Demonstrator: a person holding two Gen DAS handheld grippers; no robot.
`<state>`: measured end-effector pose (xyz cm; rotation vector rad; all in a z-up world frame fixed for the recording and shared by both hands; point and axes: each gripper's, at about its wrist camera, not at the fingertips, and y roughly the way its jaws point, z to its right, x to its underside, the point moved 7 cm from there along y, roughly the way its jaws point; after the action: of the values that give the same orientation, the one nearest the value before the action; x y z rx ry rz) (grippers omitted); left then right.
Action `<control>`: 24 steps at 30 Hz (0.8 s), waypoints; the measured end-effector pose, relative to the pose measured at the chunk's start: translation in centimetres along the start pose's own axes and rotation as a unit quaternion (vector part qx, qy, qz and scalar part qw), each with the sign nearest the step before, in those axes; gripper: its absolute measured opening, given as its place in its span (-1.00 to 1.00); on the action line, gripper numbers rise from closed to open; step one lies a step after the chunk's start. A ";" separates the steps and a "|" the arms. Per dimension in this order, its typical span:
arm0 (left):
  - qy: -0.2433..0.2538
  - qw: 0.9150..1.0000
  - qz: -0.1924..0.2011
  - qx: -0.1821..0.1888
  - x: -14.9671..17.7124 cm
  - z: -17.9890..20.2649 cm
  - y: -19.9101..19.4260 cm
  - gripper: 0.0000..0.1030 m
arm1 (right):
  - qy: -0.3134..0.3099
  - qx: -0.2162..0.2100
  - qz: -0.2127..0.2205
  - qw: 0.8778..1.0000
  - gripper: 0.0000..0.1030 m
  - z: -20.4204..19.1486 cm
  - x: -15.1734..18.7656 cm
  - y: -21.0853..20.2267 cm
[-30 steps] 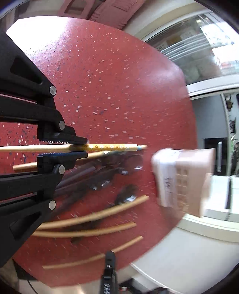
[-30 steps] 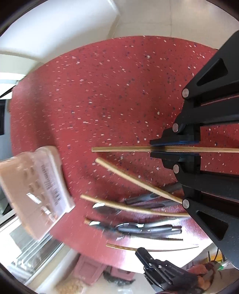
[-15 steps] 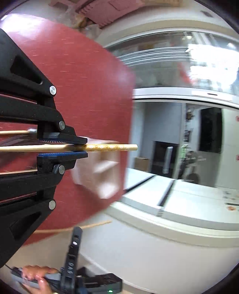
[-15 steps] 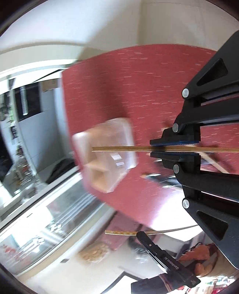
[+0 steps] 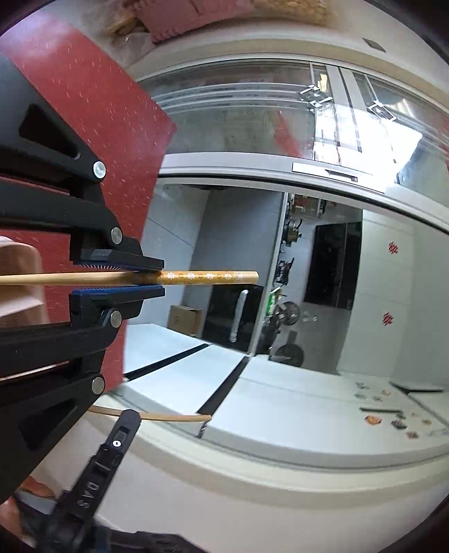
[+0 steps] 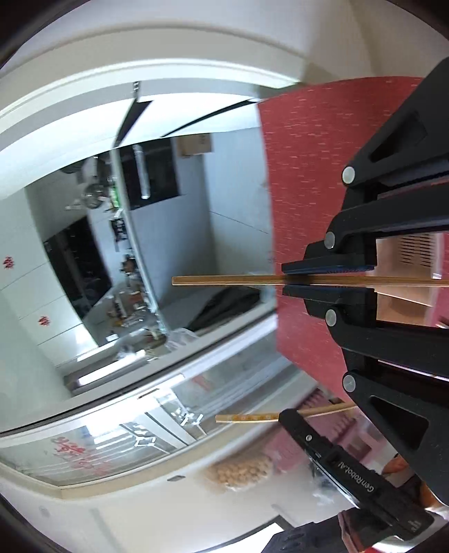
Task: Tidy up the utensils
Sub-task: 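Carry both chopsticks to the pink caddy and drop them in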
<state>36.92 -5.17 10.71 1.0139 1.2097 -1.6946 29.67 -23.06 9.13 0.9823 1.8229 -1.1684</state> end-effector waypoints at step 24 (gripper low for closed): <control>0.054 0.998 -0.027 -0.030 9.9 -0.4 1.9 -0.28 | -0.187 0.048 0.032 0.981 -0.88 -2.9 8.6 2.4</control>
<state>35.19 -6.76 0.89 1.0565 1.3610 -1.6533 27.57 -17.89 1.56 0.8027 1.4405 -1.3111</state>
